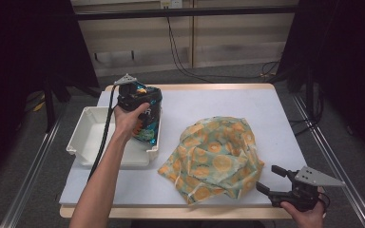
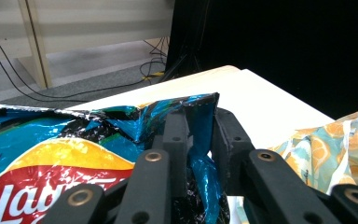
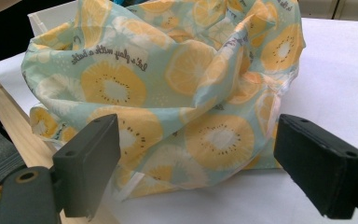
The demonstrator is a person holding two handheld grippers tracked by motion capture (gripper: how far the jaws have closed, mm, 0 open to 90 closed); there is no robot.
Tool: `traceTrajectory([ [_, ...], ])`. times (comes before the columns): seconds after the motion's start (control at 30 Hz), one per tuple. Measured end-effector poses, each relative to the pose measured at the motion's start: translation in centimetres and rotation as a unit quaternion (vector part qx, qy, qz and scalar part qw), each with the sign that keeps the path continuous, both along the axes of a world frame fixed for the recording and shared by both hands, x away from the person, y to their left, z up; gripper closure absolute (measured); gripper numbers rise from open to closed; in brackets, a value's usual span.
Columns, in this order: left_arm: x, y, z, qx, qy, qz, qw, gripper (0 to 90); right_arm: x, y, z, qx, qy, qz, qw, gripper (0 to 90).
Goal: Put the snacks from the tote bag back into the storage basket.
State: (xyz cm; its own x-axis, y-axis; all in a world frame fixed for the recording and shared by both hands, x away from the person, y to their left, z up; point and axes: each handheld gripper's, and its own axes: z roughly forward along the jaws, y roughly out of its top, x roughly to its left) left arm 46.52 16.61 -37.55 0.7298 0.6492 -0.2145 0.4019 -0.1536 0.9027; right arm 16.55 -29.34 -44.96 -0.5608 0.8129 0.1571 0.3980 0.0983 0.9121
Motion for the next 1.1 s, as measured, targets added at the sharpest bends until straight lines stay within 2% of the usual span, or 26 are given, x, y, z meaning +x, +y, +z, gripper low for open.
traceTrajectory([
  [0.23, 0.0, 0.1, -0.2, 0.003, 0.005, -0.004, 1.0000, 66.7, 0.0, 0.0, 0.0, 0.000, 0.002, 0.000, 1.0000, 14.2],
  [0.4, -0.1, 0.0, -0.1, -0.004, 0.007, -0.005, 1.0000, 53.0, 0.0, 0.1, -0.1, -0.002, 0.004, 0.002, 1.0000, 13.8],
  [0.47, -0.2, 0.1, 0.1, 0.002, 0.005, 0.002, 1.0000, 45.6, 0.0, 0.1, -0.1, -0.002, 0.005, 0.003, 1.0000, 13.8],
  [0.57, -0.3, 0.5, 0.3, 0.003, 0.004, 0.004, 1.0000, 40.7, 0.0, 0.2, -0.1, -0.001, 0.004, 0.003, 1.0000, 13.8],
  [0.67, -0.5, 0.9, 0.4, 0.000, 0.002, 0.009, 1.0000, 39.0, 0.0, 0.2, -0.1, -0.002, 0.005, 0.003, 1.0000, 13.8],
  [0.87, -0.3, 1.6, 0.2, 0.010, 0.004, 0.014, 0.9998, 37.2, 0.1, 0.2, -0.1, -0.001, 0.005, 0.003, 1.0000, 13.8],
  [1.1, -0.1, 1.6, -0.1, 0.026, 0.006, 0.006, 0.9996, 37.7, 0.1, 0.2, -0.2, -0.002, 0.005, 0.005, 1.0000, 13.8],
])
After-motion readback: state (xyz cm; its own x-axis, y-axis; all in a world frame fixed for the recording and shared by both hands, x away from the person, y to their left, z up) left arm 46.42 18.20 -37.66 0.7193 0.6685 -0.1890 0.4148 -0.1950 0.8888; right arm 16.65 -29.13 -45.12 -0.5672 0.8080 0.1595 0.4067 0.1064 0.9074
